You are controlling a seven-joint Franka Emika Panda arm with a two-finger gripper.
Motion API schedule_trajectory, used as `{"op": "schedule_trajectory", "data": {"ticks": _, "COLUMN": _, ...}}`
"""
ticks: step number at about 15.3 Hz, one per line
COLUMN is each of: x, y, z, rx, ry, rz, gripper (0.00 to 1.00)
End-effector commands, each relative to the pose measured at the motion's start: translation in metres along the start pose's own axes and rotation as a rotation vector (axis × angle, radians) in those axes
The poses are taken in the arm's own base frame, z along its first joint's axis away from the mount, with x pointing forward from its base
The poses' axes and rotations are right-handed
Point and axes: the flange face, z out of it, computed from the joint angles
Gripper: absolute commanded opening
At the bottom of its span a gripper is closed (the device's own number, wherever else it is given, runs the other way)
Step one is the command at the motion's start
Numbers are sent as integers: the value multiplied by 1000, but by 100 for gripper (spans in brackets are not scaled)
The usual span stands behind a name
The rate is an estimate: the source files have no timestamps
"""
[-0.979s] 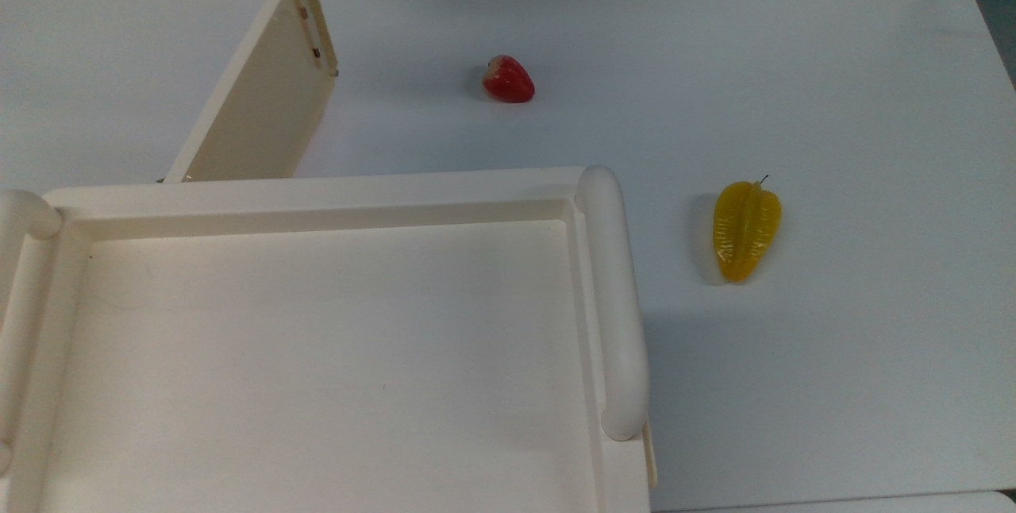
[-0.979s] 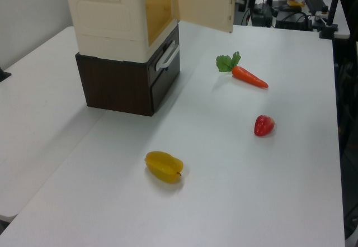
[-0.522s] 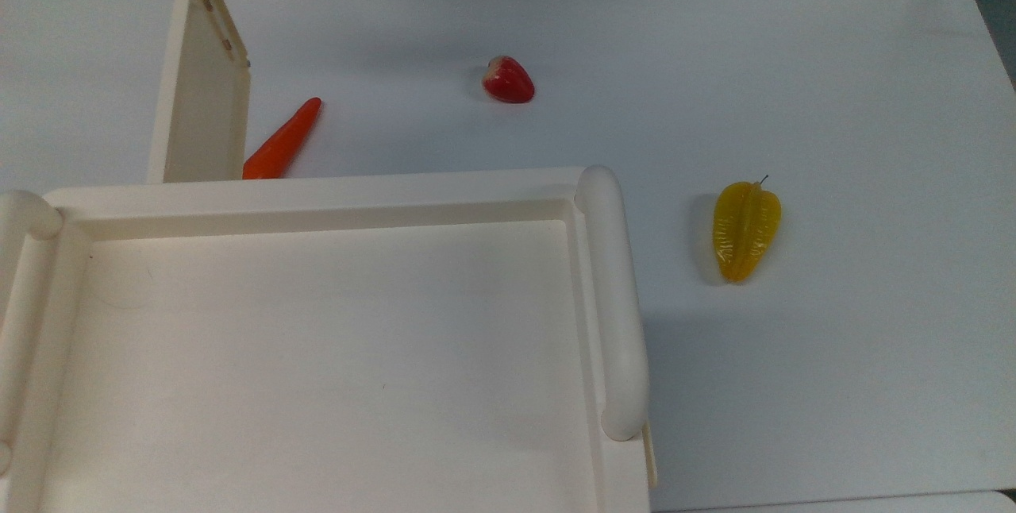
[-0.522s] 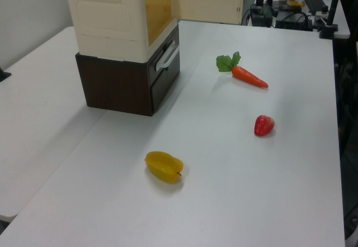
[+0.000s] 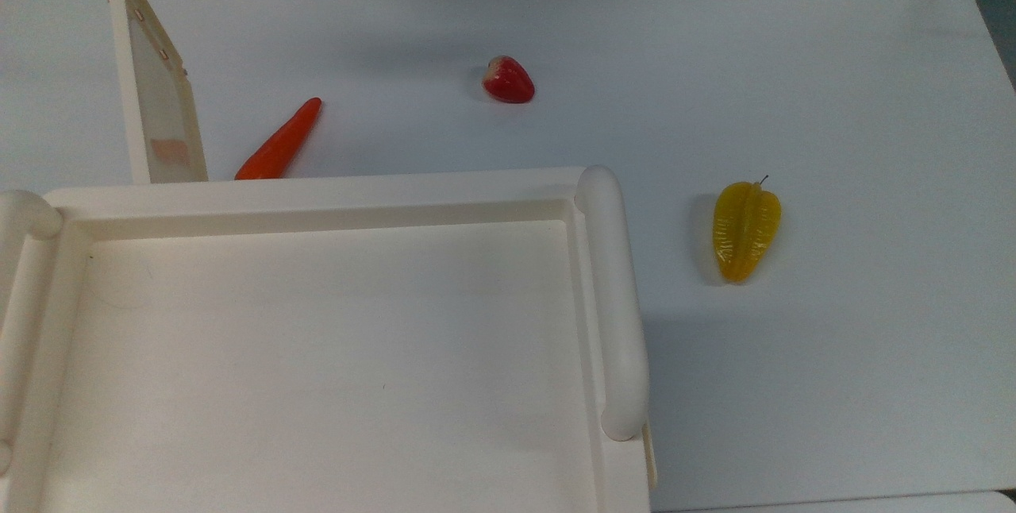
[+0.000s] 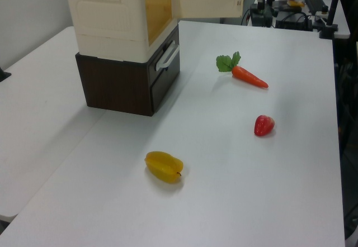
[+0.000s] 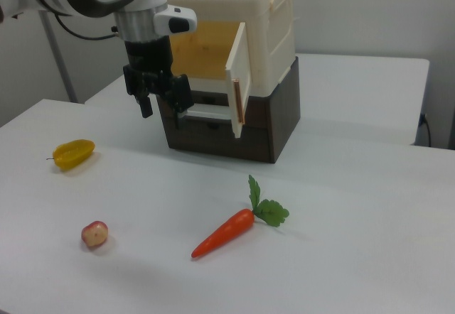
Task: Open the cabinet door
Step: 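Release the door and move the gripper back from the cabinet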
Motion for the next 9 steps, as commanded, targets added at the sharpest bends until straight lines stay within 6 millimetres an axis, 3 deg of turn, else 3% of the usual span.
{"op": "schedule_trajectory", "data": {"ticks": 1, "x": -6, "y": 0, "z": 2, "rx": -16, "ry": 8, "rz": -108, "gripper": 100}}
{"op": "schedule_trajectory", "data": {"ticks": 9, "x": -12, "y": 8, "z": 2, "rx": 1, "ry": -28, "rz": -101, "gripper": 100}}
